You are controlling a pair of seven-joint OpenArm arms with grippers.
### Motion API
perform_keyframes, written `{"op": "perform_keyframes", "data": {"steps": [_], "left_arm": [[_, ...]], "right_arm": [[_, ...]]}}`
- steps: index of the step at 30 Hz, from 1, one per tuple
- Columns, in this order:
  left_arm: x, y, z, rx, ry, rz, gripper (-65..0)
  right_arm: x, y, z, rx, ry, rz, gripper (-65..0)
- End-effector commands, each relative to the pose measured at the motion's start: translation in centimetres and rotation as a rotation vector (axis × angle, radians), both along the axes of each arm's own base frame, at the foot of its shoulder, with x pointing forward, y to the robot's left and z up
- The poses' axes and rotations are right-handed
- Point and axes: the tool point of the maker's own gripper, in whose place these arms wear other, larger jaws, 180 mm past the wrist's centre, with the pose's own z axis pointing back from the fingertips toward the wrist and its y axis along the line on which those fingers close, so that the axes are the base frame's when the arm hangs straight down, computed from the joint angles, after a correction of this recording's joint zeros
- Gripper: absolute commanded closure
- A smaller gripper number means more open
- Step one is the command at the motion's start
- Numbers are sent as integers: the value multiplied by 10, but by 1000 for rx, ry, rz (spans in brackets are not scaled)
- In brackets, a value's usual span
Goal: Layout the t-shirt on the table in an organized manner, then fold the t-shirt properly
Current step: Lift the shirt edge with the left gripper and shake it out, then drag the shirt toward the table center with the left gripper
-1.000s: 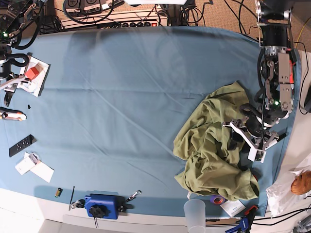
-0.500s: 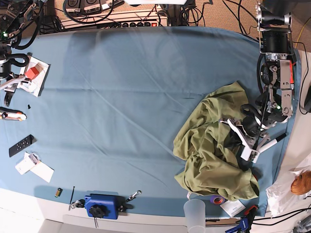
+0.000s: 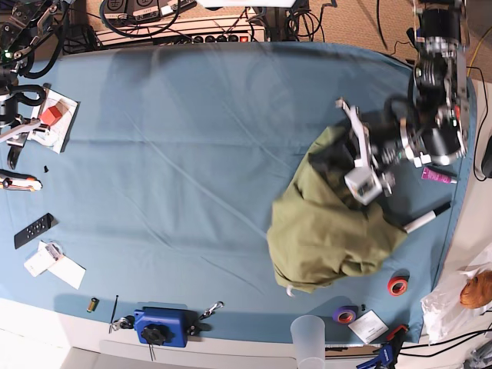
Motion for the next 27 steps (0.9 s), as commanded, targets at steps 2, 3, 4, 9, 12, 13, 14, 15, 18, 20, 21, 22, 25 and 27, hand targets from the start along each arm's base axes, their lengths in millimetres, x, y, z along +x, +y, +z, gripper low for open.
{"op": "perform_keyframes", "data": {"steps": [2, 3, 4, 9, 12, 13, 14, 15, 18, 20, 21, 22, 25, 27], "left_arm": [[-12, -2, 2, -42, 20, -10, 0], [-16, -2, -2, -47, 35, -8, 0], [-19, -3, -3, -52, 42, -5, 0], [0, -3, 28, -192, -60, 60, -23], [21, 12, 43, -189, -159, 131, -197], [28, 19, 46, -168, -189, 153, -237], [34, 25, 48, -145, -213, 174, -261], [42, 33, 50, -127, -229, 211, -269], [69, 64, 56, -77, -247, 386, -269], [83, 82, 52, 15, -267, 467, -269], [88, 88, 50, 53, -276, 487, -269], [91, 92, 48, 76, -283, 497, -269], [96, 94, 43, 89, -273, 497, -269], [98, 92, 31, 106, -246, 487, -269]], "right_arm": [[7, 7, 15, -19, -44, 54, -240], [8, 11, 14, -15, -41, 77, -240], [10, 15, 13, -10, -38, 96, -240], [17, 29, 4, 6, -13, 141, -240], [20, 35, -2, 1, 9, 160, -240], [20, 36, -4, -5, 18, 162, -240], [21, 37, -6, -12, 25, 164, -240], [21, 38, -6, -13, 28, 167, -240], [22, 38, -6, -14, 26, 168, -240], [22, 38, -6, -14, 26, 168, -240], [22, 38, -6, -14, 25, 168, -240], [22, 38, -6, -14, 26, 168, -240], [22, 38, -6, -14, 26, 168, -240], [22, 38, -6, -14, 27, 168, -240]]}}
